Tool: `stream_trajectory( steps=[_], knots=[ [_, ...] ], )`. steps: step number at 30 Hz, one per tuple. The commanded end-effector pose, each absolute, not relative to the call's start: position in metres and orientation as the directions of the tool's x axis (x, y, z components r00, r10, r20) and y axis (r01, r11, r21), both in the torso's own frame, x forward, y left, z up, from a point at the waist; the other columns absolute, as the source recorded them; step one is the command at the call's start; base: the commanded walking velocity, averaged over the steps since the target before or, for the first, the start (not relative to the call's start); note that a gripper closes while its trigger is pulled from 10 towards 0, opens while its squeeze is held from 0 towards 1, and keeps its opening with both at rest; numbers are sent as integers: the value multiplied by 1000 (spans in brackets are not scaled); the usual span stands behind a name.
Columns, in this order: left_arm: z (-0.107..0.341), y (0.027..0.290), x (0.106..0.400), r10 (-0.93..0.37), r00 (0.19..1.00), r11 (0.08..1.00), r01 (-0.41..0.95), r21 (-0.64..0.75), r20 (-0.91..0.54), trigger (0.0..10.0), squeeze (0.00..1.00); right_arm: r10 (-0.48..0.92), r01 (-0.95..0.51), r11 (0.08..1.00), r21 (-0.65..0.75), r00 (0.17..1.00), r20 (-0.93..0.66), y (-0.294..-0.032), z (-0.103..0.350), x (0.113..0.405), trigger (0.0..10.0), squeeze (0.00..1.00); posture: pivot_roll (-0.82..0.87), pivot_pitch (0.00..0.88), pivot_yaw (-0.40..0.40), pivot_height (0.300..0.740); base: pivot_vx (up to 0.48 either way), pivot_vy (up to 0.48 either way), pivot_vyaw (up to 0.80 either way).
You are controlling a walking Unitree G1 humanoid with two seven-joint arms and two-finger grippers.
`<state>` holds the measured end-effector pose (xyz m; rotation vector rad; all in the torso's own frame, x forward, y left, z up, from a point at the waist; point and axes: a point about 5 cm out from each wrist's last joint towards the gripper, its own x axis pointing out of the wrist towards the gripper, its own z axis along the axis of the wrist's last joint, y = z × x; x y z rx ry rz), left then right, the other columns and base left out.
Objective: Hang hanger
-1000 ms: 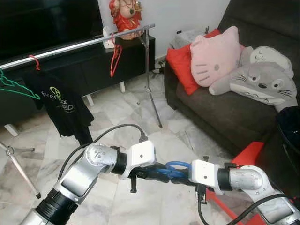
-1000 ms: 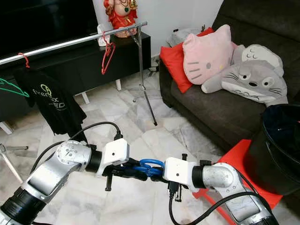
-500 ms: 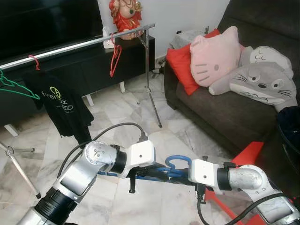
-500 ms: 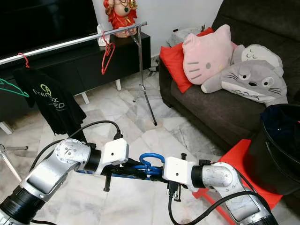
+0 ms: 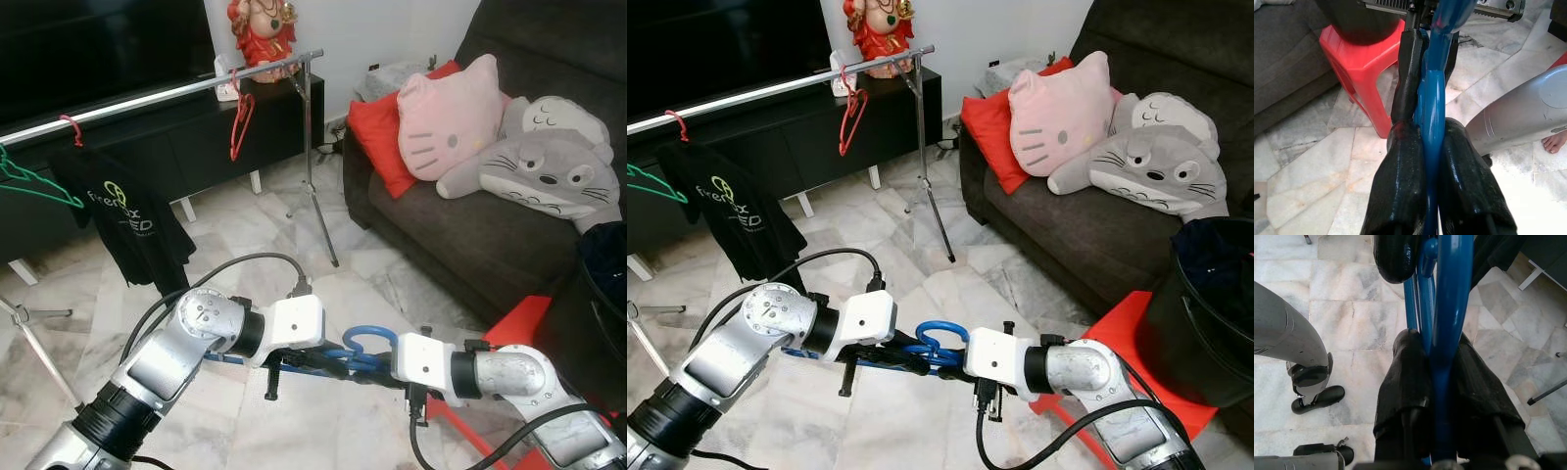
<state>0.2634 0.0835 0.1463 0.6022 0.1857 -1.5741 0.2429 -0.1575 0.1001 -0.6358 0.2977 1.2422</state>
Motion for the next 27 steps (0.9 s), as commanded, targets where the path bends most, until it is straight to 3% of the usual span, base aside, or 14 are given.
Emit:
stream_trajectory(
  steps=[1, 3, 4, 6, 7, 11, 12, 13, 14, 21, 22, 27],
  knots=[
    [137, 96, 268, -836, 51, -79, 974, 212, -546, 0, 0, 792, -925, 187, -331, 342, -507, -156, 112, 247, 10000, 1000, -183, 0, 46, 740, 0, 0, 0],
    [137, 95, 268, -838, 52, -77, 974, 213, -543, 0, 0, 792, -925, 187, -332, 342, -506, -155, 112, 247, 10000, 1000, -183, 0, 46, 740, 0, 0, 0],
    [137, 95, 269, -843, 60, -68, 974, 216, -534, 0, 0, 792, -927, 178, -332, 334, -510, -154, 110, 246, 10000, 71, -183, 0, 44, 740, 0, 0, 0],
    [138, 94, 269, -845, 61, -66, 974, 217, -531, 0, 0, 793, -927, 174, -332, 332, -512, -154, 110, 246, 10000, 71, -182, 0, 44, 740, 0, 0, 0],
    [138, 94, 269, -846, 63, -65, 974, 219, -529, 0, 0, 791, -927, 174, -333, 333, -514, -154, 109, 246, 10000, 0, -181, 0, 45, 740, 0, 0, 0],
    [138, 94, 269, -850, 65, -62, 973, 222, -523, 0, 0, 789, -927, 183, -328, 338, -513, -155, 109, 246, 10000, 27, -181, 0, 45, 740, 0, 0, 0],
    [138, 94, 269, -850, 65, -62, 973, 222, -522, 0, 0, 791, -927, 185, -326, 337, -511, -154, 109, 246, 10000, 643, -181, 0, 45, 740, 0, 0, 0],
    [138, 94, 269, -851, 67, -60, 973, 224, -521, 0, 0, 791, -925, 195, -326, 345, -505, -154, 110, 247, 10000, 945, -181, 0, 45, 740, 0, 0, 0],
    [138, 93, 269, -853, 70, -57, 973, 225, -518, 0, 0, 793, -924, 203, -323, 349, -500, -154, 110, 248, 10000, 1000, -181, 0, 44, 740, 0, 0, 0],
    [136, 94, 271, -851, 95, -40, 969, 245, -516, 0, 0, 785, -920, 207, -332, 359, -505, -154, 106, 248, 10000, 1000, -180, 0, 44, 740, 0, 0, 0],
    [133, 97, 274, -832, 120, -30, 965, 260, -541, 9647, 0, 769, -921, 216, -324, 365, -525, -156, 100, 249, 10000, 0, -181, 0, 44, 740, 0, 0, 0],
    [127, 103, 278, -813, 155, 4, 965, 261, -561, 10000, 0, 750, -931, 220, -290, 352, -560, -159, 86, 245, 10000, 0, -175, 0, 43, 740, 0, 0, 0]
  ],
)
